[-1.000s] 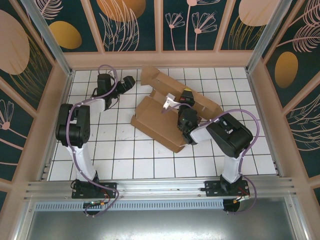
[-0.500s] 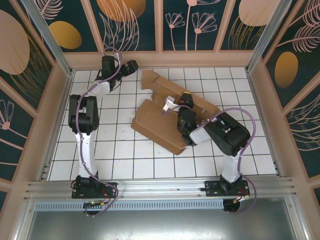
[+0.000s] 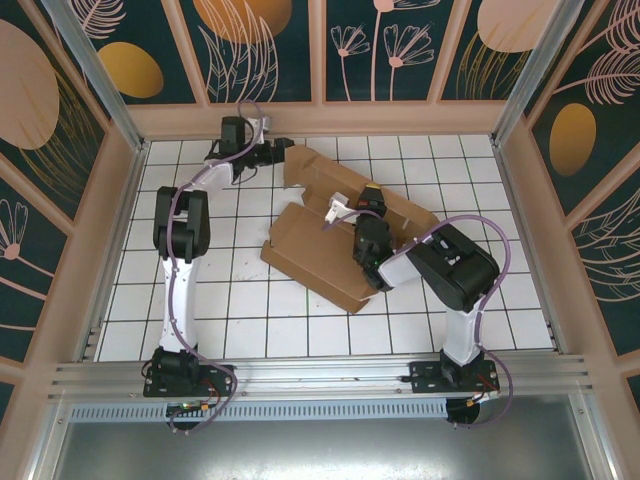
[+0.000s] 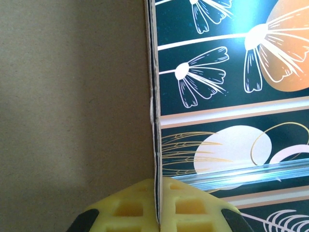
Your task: Fold the paper box
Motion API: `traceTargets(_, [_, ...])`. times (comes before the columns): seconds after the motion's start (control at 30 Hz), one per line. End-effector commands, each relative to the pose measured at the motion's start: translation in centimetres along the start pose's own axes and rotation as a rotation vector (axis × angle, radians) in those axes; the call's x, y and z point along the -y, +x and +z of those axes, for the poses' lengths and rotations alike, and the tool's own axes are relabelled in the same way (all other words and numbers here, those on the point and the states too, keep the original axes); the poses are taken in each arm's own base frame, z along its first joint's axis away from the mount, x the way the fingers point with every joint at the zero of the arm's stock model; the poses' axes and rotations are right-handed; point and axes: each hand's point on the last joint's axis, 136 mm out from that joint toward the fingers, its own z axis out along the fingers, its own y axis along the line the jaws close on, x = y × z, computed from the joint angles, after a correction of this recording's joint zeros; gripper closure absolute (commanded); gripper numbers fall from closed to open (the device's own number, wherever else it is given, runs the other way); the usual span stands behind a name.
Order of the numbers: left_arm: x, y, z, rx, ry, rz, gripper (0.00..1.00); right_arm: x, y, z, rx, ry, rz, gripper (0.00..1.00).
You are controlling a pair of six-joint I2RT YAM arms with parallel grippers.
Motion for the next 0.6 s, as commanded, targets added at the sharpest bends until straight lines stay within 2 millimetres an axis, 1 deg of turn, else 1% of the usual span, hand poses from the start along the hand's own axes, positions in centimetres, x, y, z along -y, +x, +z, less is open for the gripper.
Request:
traceTargets(0.0, [2.9, 1.1, -0.8, -0.034, 0.087, 0.039, 0.23, -0.1, -0.4, 0.3, -0.013, 0.004, 0.061, 1.00])
traceTargets(0.2, [4.3, 3.5, -1.4, -0.064, 0.123, 0.027, 0.24, -0.4, -0.4, 0.5, -0.020, -0.007, 0.062, 1.00])
traceTargets(0.3, [5.0, 4.2, -1.4, -0.073, 0.140, 0.029, 0.24, -0.5, -0.4, 0.6, -0.020, -0.008, 0.065, 1.00])
traceTargets(0.43, [5.6, 4.6, -1.1, -0.084, 0.155, 0.038, 0.24, -0.6, -0.5, 0.7, -0.021, -0.012, 0.069, 1.00])
traceTargets(0.57, [6.1, 4.2, -0.9, -0.072, 0.166, 0.028, 0.24, -1.0, -0.4, 1.0, -0.027, -0.037, 0.074, 1.00])
